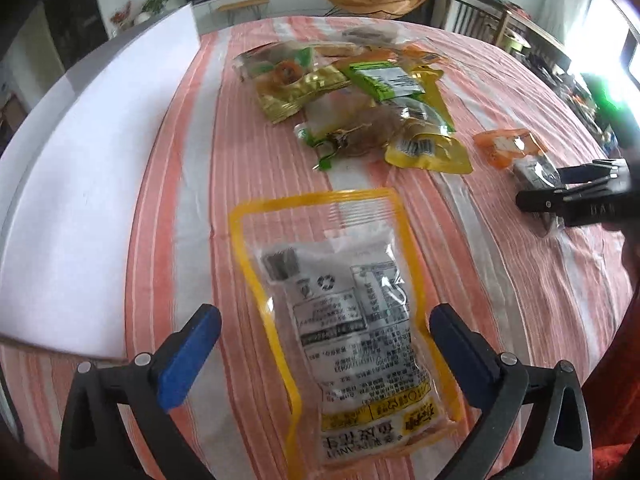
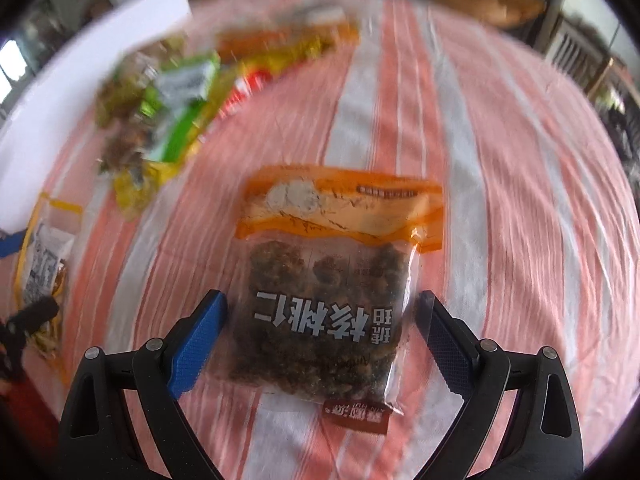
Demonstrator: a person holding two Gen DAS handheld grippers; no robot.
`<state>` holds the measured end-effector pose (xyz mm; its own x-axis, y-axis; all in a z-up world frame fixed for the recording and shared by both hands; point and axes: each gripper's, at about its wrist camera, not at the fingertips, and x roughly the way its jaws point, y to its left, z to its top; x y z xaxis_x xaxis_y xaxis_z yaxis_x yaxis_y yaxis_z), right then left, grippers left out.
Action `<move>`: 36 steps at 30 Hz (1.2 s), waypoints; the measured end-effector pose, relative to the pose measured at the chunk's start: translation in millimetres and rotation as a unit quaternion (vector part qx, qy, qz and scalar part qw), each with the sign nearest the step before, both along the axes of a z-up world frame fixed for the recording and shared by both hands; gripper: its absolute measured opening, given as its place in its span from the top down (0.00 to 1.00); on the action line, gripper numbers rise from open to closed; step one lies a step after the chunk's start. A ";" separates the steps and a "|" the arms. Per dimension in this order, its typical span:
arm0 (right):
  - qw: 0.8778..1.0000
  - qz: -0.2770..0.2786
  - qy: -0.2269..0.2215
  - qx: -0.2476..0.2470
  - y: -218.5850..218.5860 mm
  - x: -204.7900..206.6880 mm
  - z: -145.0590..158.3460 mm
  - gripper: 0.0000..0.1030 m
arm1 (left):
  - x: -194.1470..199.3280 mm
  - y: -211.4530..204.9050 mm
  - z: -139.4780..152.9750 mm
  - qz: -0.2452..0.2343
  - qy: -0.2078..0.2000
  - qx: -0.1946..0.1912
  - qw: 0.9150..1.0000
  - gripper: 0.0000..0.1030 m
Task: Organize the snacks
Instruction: 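Lift both bags, carry them over the white box and open both tools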
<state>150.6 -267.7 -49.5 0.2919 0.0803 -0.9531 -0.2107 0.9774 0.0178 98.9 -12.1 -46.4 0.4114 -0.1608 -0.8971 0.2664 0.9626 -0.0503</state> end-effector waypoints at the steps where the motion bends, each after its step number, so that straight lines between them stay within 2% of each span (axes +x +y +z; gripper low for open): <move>1: 1.000 -0.002 0.015 -0.004 1.7 4.4 0.0 0.07 | -2.0 0.9 0.2 0.005 0.003 -0.001 1.000 0.00; 2: 1.000 -0.004 0.027 -0.006 3.0 8.7 0.2 0.07 | -2.5 1.9 -0.3 0.008 0.004 -0.003 1.000 0.00; 3: 0.999 -0.007 0.031 -0.004 3.4 11.8 0.7 0.08 | -5.1 4.4 -0.6 0.013 0.006 -0.010 1.000 0.05; 4: 1.000 -0.005 0.029 -0.008 3.8 12.2 1.2 0.11 | -9.5 8.2 0.0 0.007 0.009 -0.044 0.999 0.36; 5: 1.000 -0.002 0.027 -0.010 4.0 11.7 2.1 0.17 | -11.3 9.1 0.0 0.000 0.014 -0.063 0.998 0.44; 7: 1.000 -0.008 0.016 -0.003 -1.2 6.9 8.8 0.31 | -16.5 11.1 6.4 -0.008 -0.003 -0.063 0.998 0.54; 9: 0.999 -0.024 0.014 0.021 -10.9 -1.1 15.6 0.34 | -17.8 16.1 9.2 -0.009 -0.002 -0.079 0.997 0.56; 11: 0.997 -0.044 0.002 0.062 -22.9 -11.7 26.5 0.34 | -20.0 24.3 12.5 -0.002 -0.002 -0.115 0.993 0.56; 15: 0.985 -0.059 -0.029 0.157 -30.8 -30.3 61.3 0.34 | -26.3 41.6 39.6 0.012 -0.020 -0.197 0.980 0.57; 18: 0.978 -0.042 -0.045 0.198 -14.3 -33.4 90.3 0.34 | -21.5 70.6 76.7 0.037 -0.047 -0.254 0.965 0.57; 21: 0.968 -0.004 -0.064 0.244 30.2 -25.8 129.3 0.34 | -10.9 120.3 113.8 0.074 -0.081 -0.284 0.953 0.56; 22: 0.964 0.007 -0.067 0.256 44.7 -21.6 136.9 0.34 | -7.3 135.5 122.0 0.087 -0.090 -0.282 0.951 0.56; 24: 0.954 0.045 -0.073 0.288 96.2 -7.7 160.7 0.34 | 3.6 176.8 139.9 0.133 -0.113 -0.246 0.953 0.56; 26: 0.947 0.075 -0.076 0.304 138.3 -1.1 177.8 0.34 | 14.4 213.0 146.8 0.176 -0.120 -0.218 0.952 0.56; 29: 0.935 0.139 -0.093 0.314 230.6 8.4 200.3 0.32 | 25.0 253.8 146.7 0.230 -0.120 -0.154 0.953 0.54; 30: 0.930 0.155 -0.098 0.317 257.0 10.6 202.3 0.28 | 27.9 266.1 144.0 0.252 -0.117 -0.125 0.953 0.48; 31: 0.928 0.166 -0.101 0.319 274.7 13.9 202.0 0.23 | 29.2 272.9 140.3 0.265 -0.112 -0.110 0.951 0.32; 32: 0.927 0.176 -0.099 0.315 297.1 16.7 198.3 0.16 | 29.1 281.1 136.8 0.280 -0.107 -0.100 0.949 0.23; 33: 0.931 0.182 -0.091 0.304 318.7 20.3 192.3 0.16 | 26.9 287.4 134.4 0.291 -0.107 -0.097 0.946 0.14; 34: 0.933 0.180 -0.087 0.299 333.8 22.8 185.8 0.16 | 21.9 292.4 132.4 0.298 -0.113 -0.098 0.943 0.14; 36: 0.926 0.171 -0.099 0.321 341.3 22.2 178.8 0.16 | 11.2 296.0 128.3 0.304 -0.126 -0.105 0.938 0.13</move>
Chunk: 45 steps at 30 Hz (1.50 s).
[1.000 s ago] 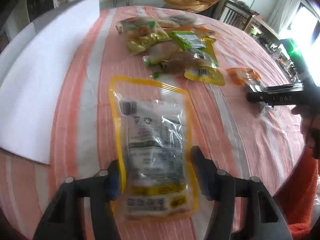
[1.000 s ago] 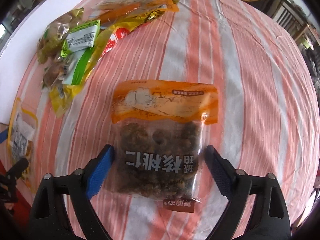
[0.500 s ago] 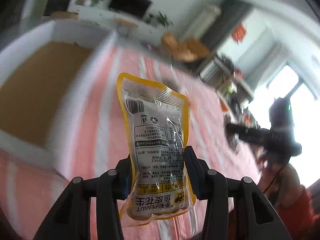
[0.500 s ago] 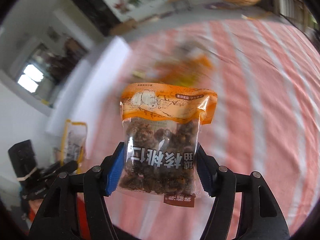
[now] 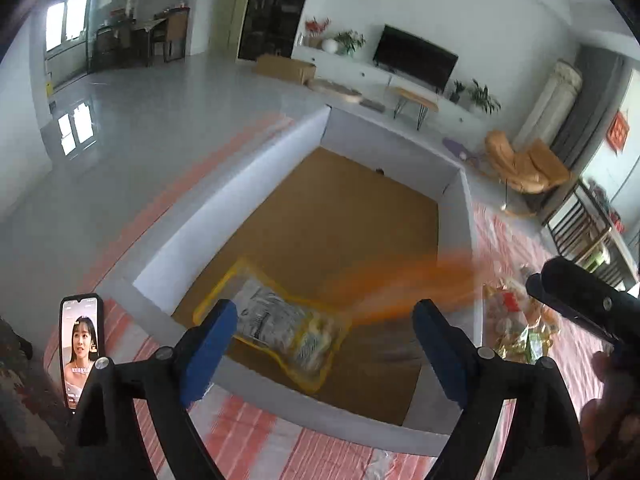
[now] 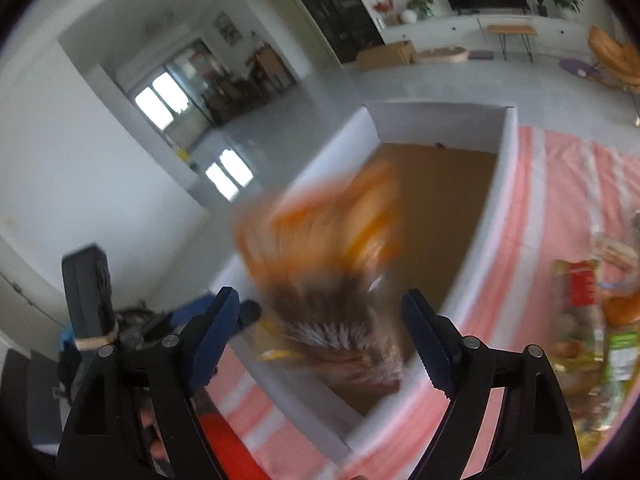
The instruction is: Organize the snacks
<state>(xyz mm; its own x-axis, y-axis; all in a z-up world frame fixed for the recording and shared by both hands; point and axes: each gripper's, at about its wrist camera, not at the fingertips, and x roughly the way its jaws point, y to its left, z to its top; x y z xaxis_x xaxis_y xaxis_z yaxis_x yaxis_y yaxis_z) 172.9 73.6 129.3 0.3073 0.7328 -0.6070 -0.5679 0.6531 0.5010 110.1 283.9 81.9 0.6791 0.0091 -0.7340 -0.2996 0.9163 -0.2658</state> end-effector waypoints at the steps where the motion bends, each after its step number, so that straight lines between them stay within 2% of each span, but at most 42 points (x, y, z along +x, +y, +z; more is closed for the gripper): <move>1: 1.000 -0.006 -0.004 0.013 -3.4 -3.6 0.1 0.16 | -5.7 0.7 -1.3 0.006 -0.007 -0.002 1.000 0.12; 4: 1.000 -0.011 -0.014 0.025 -26.8 -13.4 -3.4 0.16 | -18.1 -13.9 -4.9 -0.005 -0.018 -0.005 1.000 0.12; 7: 0.996 -0.034 -0.085 -0.011 -71.5 -19.8 -6.1 0.16 | -26.8 -51.4 -0.4 -0.063 -0.032 -0.008 0.997 0.12; 8: 0.991 -0.050 -0.121 -0.043 -95.8 -24.9 -13.4 0.16 | -31.7 -70.3 -1.2 -0.089 -0.035 -0.011 0.995 0.12; 10: 0.980 -0.078 -0.155 -0.096 -133.5 -32.8 -29.8 0.17 | -37.2 -112.8 -5.2 -0.148 -0.034 -0.020 0.988 0.08; 11: 0.972 -0.100 -0.163 -0.136 -160.9 -33.7 -47.6 0.17 | -40.0 -137.7 -9.8 -0.180 -0.029 -0.023 0.983 0.06; 14: 0.948 -0.159 -0.144 -0.235 -233.2 -30.3 -99.4 0.17 | -43.2 -213.5 -35.1 -0.266 -0.002 -0.025 0.964 0.03; 16: 0.933 -0.196 -0.123 -0.274 -274.2 -28.4 -125.8 0.17 | -38.2 -261.9 -69.8 -0.297 0.032 -0.005 0.954 0.03; 18: 0.919 -0.241 -0.096 -0.297 -321.8 -28.5 -151.3 0.17 | -24.5 -291.4 -101.7 -0.301 0.066 0.017 0.951 0.03; 20: 0.910 -0.274 -0.071 -0.304 -353.1 -24.9 -166.0 0.16 | -3.2 -305.4 -124.2 -0.290 0.087 0.028 0.953 0.04; 21: 0.910 -0.292 -0.053 -0.291 -370.4 -23.1 -172.2 0.16 | 7.4 -310.1 -133.3 -0.283 0.090 0.033 0.954 0.04; 22: 0.915 -0.300 -0.040 -0.266 -382.8 -20.5 -172.1 0.16 | 12.2 -310.8 -136.7 -0.278 0.080 0.044 0.956 0.04; 24: 0.906 -0.330 -0.024 -0.264 -397.5 -13.4 -173.6 0.16 | 27.8 -316.7 -133.2 -0.272 0.055 0.078 0.958 0.04; 27: 0.904 -0.335 -0.019 -0.267 -397.8 -1.4 -173.9 0.11 | 50.9 -319.0 -133.6 -0.263 0.048 0.111 0.957 0.04; 31: 0.901 -0.342 -0.016 -0.266 -398.5 1.7 -175.3 0.10 | 63.2 -312.2 -145.7 -0.237 0.049 0.121 0.963 0.02; 34: 0.901 -0.344 -0.015 -0.263 -402.4 -19.3 -172.0 0.09 | 60.7 -309.6 -147.9 -0.234 0.052 0.119 0.963 0.00; 45: 0.901 -0.344 -0.016 -0.263 -402.7 -19.0 -173.3 0.09 | 62.5 -315.1 -145.0 -0.233 0.052 0.117 0.964 0.00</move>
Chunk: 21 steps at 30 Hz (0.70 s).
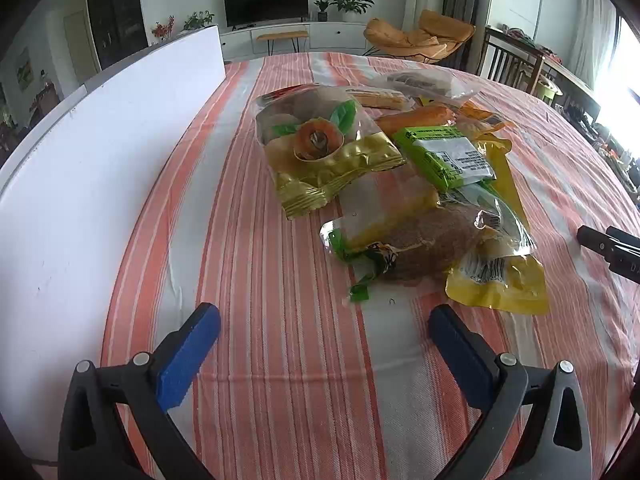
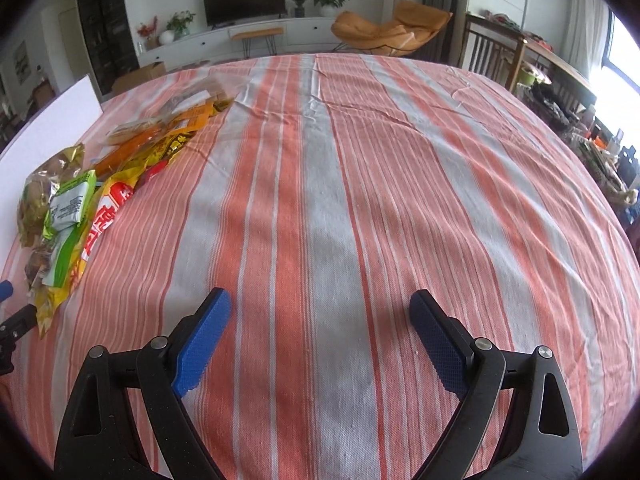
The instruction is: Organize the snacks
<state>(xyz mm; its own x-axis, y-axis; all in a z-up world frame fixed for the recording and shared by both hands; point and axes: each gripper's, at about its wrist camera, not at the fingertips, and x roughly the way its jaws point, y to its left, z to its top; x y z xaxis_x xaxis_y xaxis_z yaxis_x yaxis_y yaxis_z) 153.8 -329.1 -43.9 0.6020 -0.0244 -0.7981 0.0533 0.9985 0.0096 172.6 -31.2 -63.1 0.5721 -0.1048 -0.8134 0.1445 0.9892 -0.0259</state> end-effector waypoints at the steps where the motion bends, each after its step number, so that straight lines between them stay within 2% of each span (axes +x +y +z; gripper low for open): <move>1: 1.000 0.000 0.000 0.000 0.1 0.2 0.1 0.09 | -1.1 -0.2 0.7 0.000 0.000 0.000 1.000 0.00; 21: 1.000 0.000 0.000 0.000 0.2 -0.1 0.3 0.09 | -3.3 1.1 1.8 0.001 0.000 -0.001 1.000 0.00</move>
